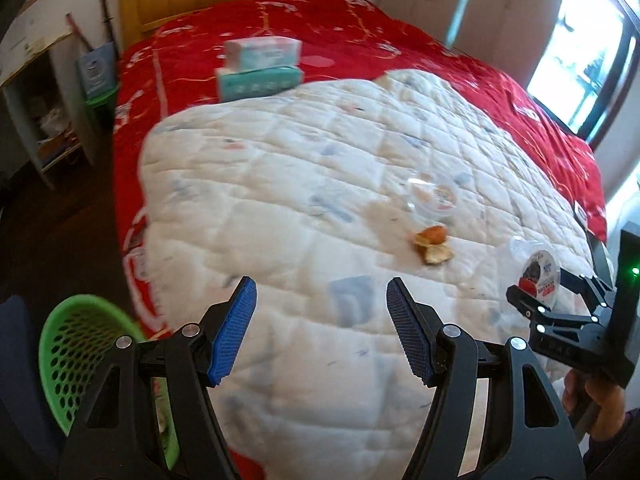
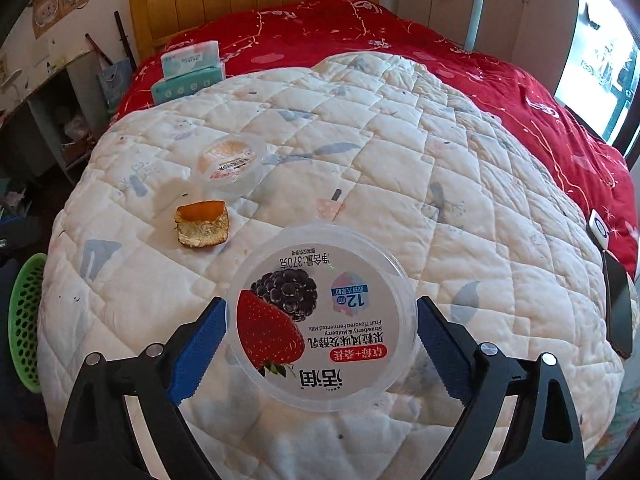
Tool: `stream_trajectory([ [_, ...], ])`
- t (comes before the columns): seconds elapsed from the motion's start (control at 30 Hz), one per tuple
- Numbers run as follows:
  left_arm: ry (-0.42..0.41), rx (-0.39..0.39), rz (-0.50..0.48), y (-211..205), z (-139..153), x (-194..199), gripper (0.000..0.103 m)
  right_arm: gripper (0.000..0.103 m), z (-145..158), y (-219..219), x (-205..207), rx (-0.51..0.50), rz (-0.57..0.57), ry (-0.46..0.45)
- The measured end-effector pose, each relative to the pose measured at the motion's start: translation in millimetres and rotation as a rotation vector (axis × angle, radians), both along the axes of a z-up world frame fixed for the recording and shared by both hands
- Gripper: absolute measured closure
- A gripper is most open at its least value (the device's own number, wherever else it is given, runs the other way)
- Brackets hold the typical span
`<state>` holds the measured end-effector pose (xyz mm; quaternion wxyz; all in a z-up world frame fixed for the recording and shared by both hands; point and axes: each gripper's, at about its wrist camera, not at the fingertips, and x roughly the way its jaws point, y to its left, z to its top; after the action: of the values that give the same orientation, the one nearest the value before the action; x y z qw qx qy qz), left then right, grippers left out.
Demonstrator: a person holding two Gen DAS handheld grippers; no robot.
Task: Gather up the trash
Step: 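Return to the quilt and grasp the strawberry yogurt cup with the right tool, then grasp the orange peel with the left tool while the right tool holds the yogurt cup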
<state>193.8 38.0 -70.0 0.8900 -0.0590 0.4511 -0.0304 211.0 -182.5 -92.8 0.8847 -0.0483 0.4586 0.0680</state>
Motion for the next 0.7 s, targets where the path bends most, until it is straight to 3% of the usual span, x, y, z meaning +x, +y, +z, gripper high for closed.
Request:
stream_trajectory([
  [0.4, 0.028, 0.004, -0.169, -74.3, -27.9, 42.7, 0.041, 0.013, 30.9, -51.9, -29.8, 0.11, -0.026, -0.053],
  [0.7, 0.072, 0.013, -0.156, -98.3, -58.3, 80.3, 0.041, 0.013, 30.4, -80.6, -40.3, 0.156, -0.062, -0.052],
])
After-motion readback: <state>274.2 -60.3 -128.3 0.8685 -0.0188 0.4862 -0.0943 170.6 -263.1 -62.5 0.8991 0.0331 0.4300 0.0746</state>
